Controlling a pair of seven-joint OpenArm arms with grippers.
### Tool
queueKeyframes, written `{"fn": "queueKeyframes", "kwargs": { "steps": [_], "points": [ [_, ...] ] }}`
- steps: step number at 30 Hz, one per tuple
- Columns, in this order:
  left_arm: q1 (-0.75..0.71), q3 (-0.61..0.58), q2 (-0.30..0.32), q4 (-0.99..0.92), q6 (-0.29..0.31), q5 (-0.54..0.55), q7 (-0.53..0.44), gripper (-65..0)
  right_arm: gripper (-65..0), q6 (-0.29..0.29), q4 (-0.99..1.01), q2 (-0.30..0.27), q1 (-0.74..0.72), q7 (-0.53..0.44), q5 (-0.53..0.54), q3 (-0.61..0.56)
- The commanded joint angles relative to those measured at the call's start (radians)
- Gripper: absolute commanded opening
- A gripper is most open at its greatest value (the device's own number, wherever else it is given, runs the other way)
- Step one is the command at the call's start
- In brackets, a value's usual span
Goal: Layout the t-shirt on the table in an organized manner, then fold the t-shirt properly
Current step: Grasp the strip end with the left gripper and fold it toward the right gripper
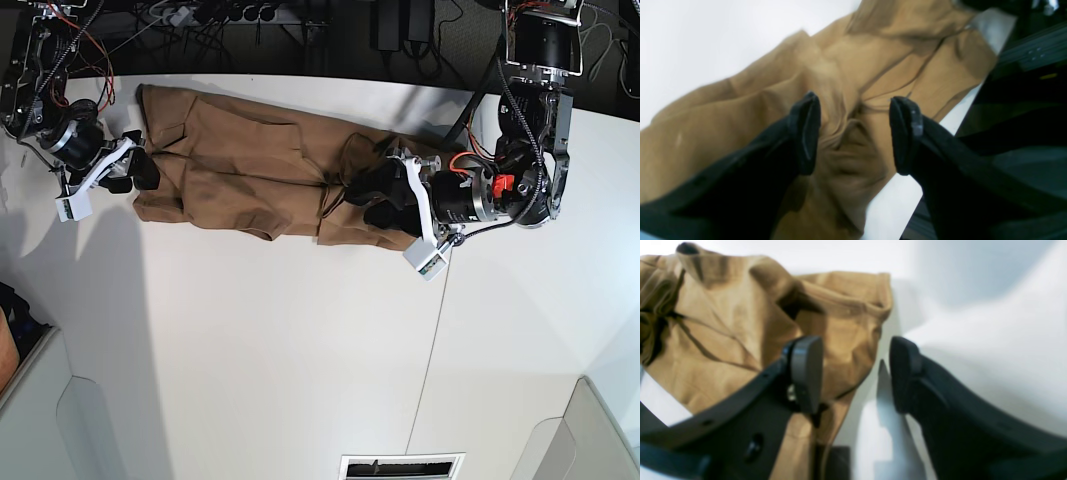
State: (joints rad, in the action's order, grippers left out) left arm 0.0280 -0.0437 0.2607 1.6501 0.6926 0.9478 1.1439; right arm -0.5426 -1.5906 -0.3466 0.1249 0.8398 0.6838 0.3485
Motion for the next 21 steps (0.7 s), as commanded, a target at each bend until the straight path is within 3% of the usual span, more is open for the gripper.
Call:
{"fn": "queueKeyframes", "kwargs": {
  "steps": [1, 2, 7, 15, 21],
  "points": [
    [0.019, 0.005, 0.003, 0.016, 0.006, 0.037, -0.018, -29.7, -32.8, -0.004, -0.016, -0.016, -0.005, -0.01, 0.003, 0.008],
    [0.019, 0.005, 0.003, 0.016, 0.006, 0.055, -0.018, -29.7, -32.8, -0.004, -0.016, -0.016, -0.005, -0.01, -0.012, 0.008],
    [0.022, 0.005, 0.003, 0.016, 0.006, 0.096, -0.018, -29.8, -20.8, -0.004, 0.022, -0.016, -0.006, -0.035, -0.035, 0.007],
    [0.028, 0.022, 0.003, 0.016, 0.006, 0.089, -0.018, -29.8, -20.9, -0.022, 0.104, -0.016, -0.008, -0.023, 0.062, -0.01],
    [0.042, 0.1, 0.004, 0.016, 0.006, 0.095, -0.017, -29.8, -20.9, -0.024, 0.107, -0.016, -0.008, -0.006, 0.087, -0.074]
  ]
}}
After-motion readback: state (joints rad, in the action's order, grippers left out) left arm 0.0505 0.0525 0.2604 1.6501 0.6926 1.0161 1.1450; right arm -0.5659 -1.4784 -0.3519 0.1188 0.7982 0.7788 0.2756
